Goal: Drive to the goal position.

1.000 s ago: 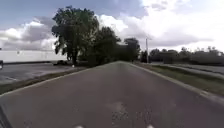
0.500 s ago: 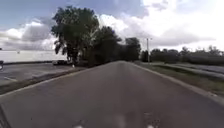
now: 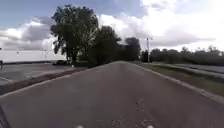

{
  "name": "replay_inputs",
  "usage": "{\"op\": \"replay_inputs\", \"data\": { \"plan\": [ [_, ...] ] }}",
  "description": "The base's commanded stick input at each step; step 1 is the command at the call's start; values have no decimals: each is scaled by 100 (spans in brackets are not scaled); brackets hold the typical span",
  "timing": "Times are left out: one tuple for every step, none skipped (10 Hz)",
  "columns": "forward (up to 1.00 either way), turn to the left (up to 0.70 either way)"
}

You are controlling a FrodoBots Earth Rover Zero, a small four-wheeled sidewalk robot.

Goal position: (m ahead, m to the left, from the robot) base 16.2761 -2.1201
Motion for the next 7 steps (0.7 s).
{"op": "replay_inputs", "data": {
  "plan": [
    [70,0],
    [70,0],
    [70,0],
    [70,0],
    [70,0],
    [70,0],
    [70,0]
  ]
}}
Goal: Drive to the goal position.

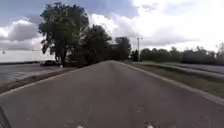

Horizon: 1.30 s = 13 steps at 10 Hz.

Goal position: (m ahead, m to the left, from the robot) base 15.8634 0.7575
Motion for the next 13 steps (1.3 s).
{"op": "replay_inputs", "data": {
  "plan": [
    [70,0],
    [70,0],
    [70,0],
    [70,0],
    [70,0],
    [70,0],
    [70,0],
    [70,0],
    [70,0],
    [70,0],
    [70,0],
    [70,0],
    [70,0]
  ]
}}
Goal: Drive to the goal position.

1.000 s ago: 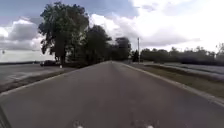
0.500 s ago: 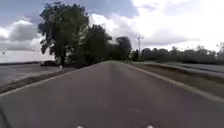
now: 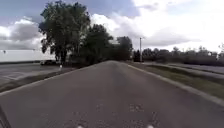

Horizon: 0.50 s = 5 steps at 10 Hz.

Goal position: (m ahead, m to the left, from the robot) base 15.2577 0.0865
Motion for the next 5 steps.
{"op": "replay_inputs", "data": {
  "plan": [
    [70,0],
    [70,0],
    [70,-31],
    [70,-35],
    [70,-35]
  ]
}}
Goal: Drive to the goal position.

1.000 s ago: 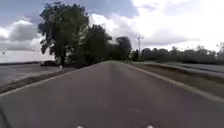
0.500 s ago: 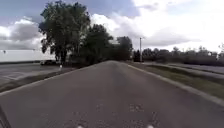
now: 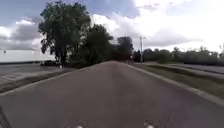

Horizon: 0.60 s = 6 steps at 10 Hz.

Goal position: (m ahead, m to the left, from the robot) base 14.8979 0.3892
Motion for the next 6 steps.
{"op": "replay_inputs", "data": {
  "plan": [
    [70,-35],
    [70,-35],
    [70,-13],
    [70,0],
    [70,0],
    [70,0]
  ]
}}
